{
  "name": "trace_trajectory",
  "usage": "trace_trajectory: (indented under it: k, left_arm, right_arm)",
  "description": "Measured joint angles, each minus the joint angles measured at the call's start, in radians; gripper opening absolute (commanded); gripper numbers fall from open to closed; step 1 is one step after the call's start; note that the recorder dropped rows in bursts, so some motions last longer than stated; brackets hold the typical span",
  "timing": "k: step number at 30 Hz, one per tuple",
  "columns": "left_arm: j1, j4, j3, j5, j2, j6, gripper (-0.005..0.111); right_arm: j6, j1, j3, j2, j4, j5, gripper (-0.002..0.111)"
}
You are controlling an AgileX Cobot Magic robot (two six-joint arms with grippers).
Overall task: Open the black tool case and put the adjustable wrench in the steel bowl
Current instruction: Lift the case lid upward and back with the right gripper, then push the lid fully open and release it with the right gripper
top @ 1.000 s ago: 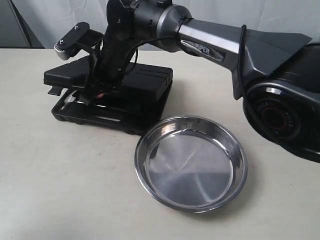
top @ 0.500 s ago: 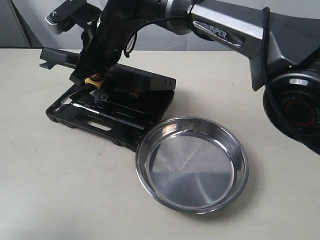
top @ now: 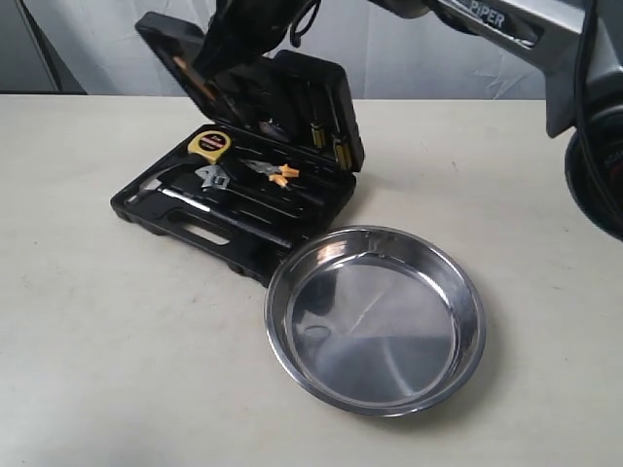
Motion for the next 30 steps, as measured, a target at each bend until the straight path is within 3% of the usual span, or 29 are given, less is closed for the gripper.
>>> trace_trajectory:
  k: [11,18,24,27,30]
  left_arm:
    - [0.0,0.0,0.0,0.0,0.0,0.0,0.0]
    - [0.0,0.0,0.0,0.0,0.0,0.0,0.0]
    - [0.0,0.0,0.0,0.0,0.0,0.0,0.0]
    - [0.0,0.0,0.0,0.0,0.0,0.0,0.0]
    - [0.0,0.0,0.0,0.0,0.0,0.0,0.0]
  right_arm:
    - [0.026,-0.138,-0.004,0.002,-0.023,-0.015,-0.001]
    - [0.045,-0.158,-0.01,0.009,-0.03,-0.032,-0.001]
    - [0.141,-0.175,-0.012,0.013,-0.184,-0.053,-0.001]
    - [0.186,-0.194,-0.012,0.014,-0.22,-0.053,0.012]
    - [0.204,-0.203,-0.012,0.014,-0.238,-0.053,0.037]
